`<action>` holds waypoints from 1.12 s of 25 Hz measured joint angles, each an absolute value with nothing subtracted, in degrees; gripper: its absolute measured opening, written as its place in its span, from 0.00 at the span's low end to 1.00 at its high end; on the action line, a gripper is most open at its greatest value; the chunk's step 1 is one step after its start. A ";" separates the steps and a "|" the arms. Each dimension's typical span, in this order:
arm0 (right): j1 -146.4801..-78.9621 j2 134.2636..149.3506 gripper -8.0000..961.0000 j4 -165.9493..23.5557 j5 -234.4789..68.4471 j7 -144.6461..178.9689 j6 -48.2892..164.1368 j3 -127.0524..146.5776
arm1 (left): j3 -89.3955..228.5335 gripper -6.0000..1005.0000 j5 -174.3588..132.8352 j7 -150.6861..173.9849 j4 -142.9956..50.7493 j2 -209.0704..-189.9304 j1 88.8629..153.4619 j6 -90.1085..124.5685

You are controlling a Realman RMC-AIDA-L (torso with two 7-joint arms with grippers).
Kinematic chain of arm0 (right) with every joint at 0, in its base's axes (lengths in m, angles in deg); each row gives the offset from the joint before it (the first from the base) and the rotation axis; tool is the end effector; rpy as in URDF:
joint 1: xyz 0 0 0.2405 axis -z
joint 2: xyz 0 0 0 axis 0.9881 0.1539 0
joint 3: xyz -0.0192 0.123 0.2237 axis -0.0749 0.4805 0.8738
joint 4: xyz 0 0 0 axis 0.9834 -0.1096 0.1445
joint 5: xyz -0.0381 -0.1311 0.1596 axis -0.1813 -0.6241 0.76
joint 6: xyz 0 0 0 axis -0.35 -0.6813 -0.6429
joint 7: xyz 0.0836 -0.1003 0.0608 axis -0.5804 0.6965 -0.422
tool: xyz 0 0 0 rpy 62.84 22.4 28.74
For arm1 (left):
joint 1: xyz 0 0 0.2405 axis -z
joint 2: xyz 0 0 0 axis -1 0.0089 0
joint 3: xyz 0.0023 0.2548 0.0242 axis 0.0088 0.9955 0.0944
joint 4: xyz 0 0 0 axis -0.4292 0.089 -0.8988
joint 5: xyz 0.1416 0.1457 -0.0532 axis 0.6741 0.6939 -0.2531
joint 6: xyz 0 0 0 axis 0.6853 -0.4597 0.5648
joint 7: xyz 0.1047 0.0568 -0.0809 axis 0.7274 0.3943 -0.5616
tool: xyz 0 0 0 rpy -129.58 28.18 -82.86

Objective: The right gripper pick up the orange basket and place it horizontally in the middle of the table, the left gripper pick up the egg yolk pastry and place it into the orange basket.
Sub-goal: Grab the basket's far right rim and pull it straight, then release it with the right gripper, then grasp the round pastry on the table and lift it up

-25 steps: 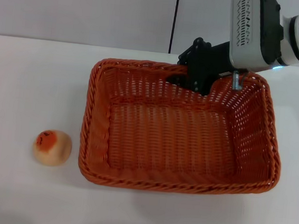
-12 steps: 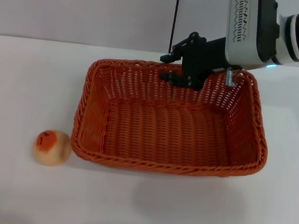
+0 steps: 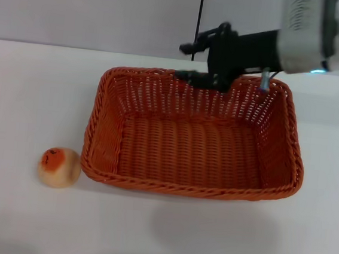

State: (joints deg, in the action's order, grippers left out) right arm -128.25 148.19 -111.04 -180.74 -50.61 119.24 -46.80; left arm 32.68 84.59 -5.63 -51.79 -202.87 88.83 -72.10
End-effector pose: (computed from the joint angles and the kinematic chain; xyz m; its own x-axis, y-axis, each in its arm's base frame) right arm 0.1356 0.4127 -0.0375 0.9596 0.2195 -0.1761 0.1549 -0.9345 -0.3206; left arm -0.3919 0.1450 0.0307 0.6452 -0.1703 0.7448 0.7594 0.0364 -0.6496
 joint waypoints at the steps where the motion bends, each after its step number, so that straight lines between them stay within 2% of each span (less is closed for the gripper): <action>1: -125.71 148.18 0.49 -113.71 -177.90 -51.45 120.22 -46.79 | 32.68 0.82 84.59 -5.63 -51.79 -202.87 88.83 -72.10; 2: -121.64 148.18 0.49 -117.79 -172.29 -52.35 121.75 -46.80 | 33.52 0.82 84.58 -8.48 -50.31 -202.64 88.88 -72.57; 3: -121.64 148.18 0.49 -117.79 -172.29 -52.35 121.75 -46.80 | 33.96 0.82 84.60 -9.78 -49.21 -202.61 89.06 -73.01; 4: -116.31 148.19 0.49 -121.62 -163.68 -52.58 122.70 -47.05 | 34.44 0.82 84.57 -10.99 -47.92 -202.56 89.22 -73.46; 6: -113.80 148.17 0.49 -122.84 -159.76 -52.53 122.80 -47.20 | 34.81 0.82 84.59 -11.75 -46.96 -202.56 89.44 -73.76; 7: -108.69 148.18 0.49 -124.18 -150.89 -51.61 123.16 -47.51 | 35.83 0.82 84.59 -14.74 -43.13 -202.54 90.26 -74.57; 8: -108.69 148.18 0.49 -124.18 -150.89 -51.61 123.16 -47.51 | 35.83 0.82 84.59 -14.74 -43.13 -202.54 90.26 -74.57; 9: -103.82 148.22 0.49 -123.97 -143.47 -49.54 123.84 -47.57 | 35.83 0.82 84.59 -14.74 -43.13 -202.54 90.26 -74.57; 10: -103.82 148.22 0.49 -123.97 -143.47 -49.54 123.84 -47.57 | 36.26 0.82 84.59 -16.65 -40.90 -202.54 90.80 -74.95; 13: -94.71 148.56 0.49 -115.58 -123.45 -38.83 128.90 -47.58 | 42.08 0.82 84.61 -25.57 -30.17 -202.52 93.28 -76.46; 16: -93.76 148.49 0.49 -112.25 -119.19 -36.17 130.83 -47.48 | 42.08 0.82 84.61 -25.57 -30.17 -202.52 93.28 -76.46; 17: -92.93 148.30 0.49 -105.46 -113.23 -32.46 135.04 -46.62 | 42.08 0.82 84.61 -25.57 -30.17 -202.52 93.28 -76.46; 19: -92.76 148.21 0.49 -102.61 -111.61 -31.45 136.87 -45.91 | 53.57 0.82 84.70 -36.54 -17.15 -202.45 95.06 -76.59; 22: -92.32 148.13 0.49 -94.25 -110.65 -29.44 141.77 -41.63 | 60.15 0.82 84.79 -42.63 -10.55 -202.44 95.17 -76.65; 28: -91.49 148.08 0.49 -90.64 -110.81 -28.17 144.01 -40.29 | 69.21 0.82 87.22 -46.17 -7.72 -202.65 95.77 -75.91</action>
